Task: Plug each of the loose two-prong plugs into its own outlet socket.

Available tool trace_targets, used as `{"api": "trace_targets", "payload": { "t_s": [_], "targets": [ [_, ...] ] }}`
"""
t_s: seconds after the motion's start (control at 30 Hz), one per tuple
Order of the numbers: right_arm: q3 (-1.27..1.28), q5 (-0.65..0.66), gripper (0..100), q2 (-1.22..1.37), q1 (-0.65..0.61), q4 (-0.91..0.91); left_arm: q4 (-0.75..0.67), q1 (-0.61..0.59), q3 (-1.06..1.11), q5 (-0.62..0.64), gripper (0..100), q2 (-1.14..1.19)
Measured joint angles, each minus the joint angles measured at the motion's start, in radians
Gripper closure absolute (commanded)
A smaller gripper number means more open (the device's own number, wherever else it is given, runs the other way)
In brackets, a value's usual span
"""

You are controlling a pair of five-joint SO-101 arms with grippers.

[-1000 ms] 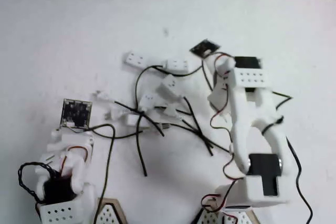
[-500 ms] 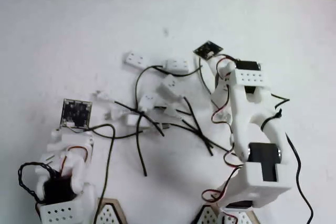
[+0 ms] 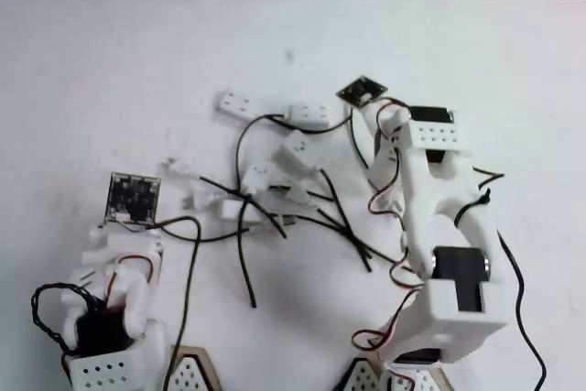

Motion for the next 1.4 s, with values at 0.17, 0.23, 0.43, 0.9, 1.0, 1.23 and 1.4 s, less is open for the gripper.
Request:
{"api": "trace_targets", "payload": {
  "t_s": [0.17,0.23,0.43,0.9,1.0,1.23,1.4],
  "targets": [
    [-0.075,-0.006,86.6,0.098,0.002,0.074,0.0,0.0,0.0,0.0,97,0.0],
    [-0.124,-0.035,86.8,0.14,0.0,0.104,0.0,0.0,0.0,0.0,97,0.0],
    [-0.256,-0.063,92.2,0.258,0.002,0.181,0.0,0.0,0.0,0.0,97,0.0],
    [-0.308,-0.063,98.1,0.278,0.002,0.27,0.0,0.0,0.0,0.0,97,0.0],
    [-0.308,-0.063,98.1,0.23,0.002,0.298,0.0,0.0,0.0,0.0,97,0.0],
    [-0.279,-0.063,98.1,0.189,0.0,0.275,0.0,0.0,0.0,0.0,97,0.0],
    [-0.206,-0.063,98.1,0.189,0.0,0.21,0.0,0.0,0.0,0.0,97,0.0]
  ]
}}
